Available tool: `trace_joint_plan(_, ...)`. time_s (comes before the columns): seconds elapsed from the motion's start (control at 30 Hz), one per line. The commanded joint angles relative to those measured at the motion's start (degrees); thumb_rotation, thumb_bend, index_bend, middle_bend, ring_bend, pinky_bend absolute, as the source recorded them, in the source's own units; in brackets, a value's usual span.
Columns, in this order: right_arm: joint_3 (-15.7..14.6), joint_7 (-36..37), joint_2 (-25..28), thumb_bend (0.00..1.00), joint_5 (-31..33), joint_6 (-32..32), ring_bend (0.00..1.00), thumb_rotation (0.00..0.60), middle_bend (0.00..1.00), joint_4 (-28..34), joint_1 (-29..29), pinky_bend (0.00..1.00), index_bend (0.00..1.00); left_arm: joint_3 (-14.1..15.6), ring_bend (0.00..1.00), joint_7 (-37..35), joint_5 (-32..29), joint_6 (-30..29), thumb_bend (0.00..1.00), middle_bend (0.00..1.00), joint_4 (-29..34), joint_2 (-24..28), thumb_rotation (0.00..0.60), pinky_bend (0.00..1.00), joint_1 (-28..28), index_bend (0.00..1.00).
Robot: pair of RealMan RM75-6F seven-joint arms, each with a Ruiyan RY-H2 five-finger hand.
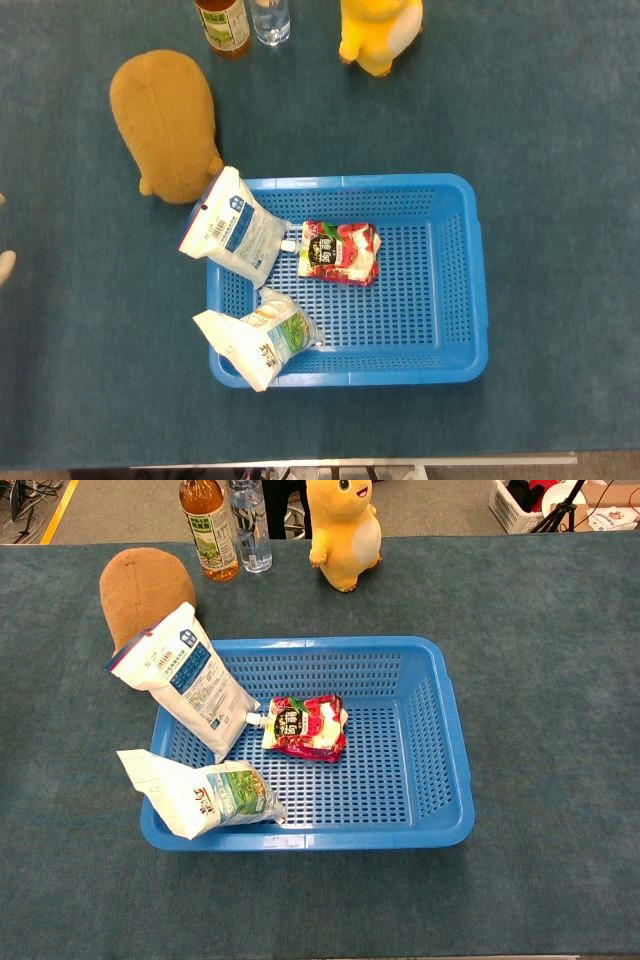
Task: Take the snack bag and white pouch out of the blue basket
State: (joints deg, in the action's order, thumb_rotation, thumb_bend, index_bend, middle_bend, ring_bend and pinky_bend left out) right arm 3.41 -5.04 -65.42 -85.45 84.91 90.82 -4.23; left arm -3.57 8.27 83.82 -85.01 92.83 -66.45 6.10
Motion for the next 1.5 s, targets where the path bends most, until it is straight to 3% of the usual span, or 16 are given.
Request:
trace_joint_plan(0.03,0.03,0.43,-0.01,0.08,-0.02,-0.13,0.28,0.6,0.32,-0.37,-0.05,0.46,0.25,-0.05,0.26,0.2,-0.23,0.32,0.2,0.31,-0.08,-0.14,0.6,0.36,0.15,0.34)
trace_joint_plan(0.5,1.18,0.58,1.01,0.08,-0.49,0.08,0.28,0.6,0.32,-0.45,-0.92,0.46,0.25,0.37,0.26,-0.79,0.58,1.28,0.2,0.31,-0.3,0.03,0.6,0.37,0.76,0.33)
trace_joint_plan(0.77,2.09,-1.03,2.26,0.08,-1.24,0.54,0.28,0.6,0.32,0.95,-1.81,0.46,0.25,2.4,0.24,-3.11,5.11,1.83,0.2,0.3,0.31,1.28,0.6,0.37,1.45,0.31)
trace_joint_plan(0.93,2.9,-2.56,2.98,0.08,-1.22,-0.24,0.28,0.6,0.32,1.66,-2.99,0.46,0.25,3.81,0.23,-3.3,8.44,1.4,0.2,0.29,2.12,3.08,0.6,0.37,1.62,0.24)
trace_joint_plan(1.3,3.41,-3.55,3.32,0.08,-0.79,-1.91,0.28,0.6,0.32,2.17,-4.63,0.46,0.25,6.71,0.17,2.78,15.38,0.72,0.2,0.19,8.4,6.02,0.6,0.35,1.51,0.2)
trace_joint_plan(1.5,3.28,-2.5,3.38,0.08,-0.79,-1.55,0.28,0.6,0.32,1.46,-4.51,0.46,0.25,7.67,0.16,5.51,16.36,0.98,0.2,0.19,11.29,6.4,0.6,0.35,0.96,0.2)
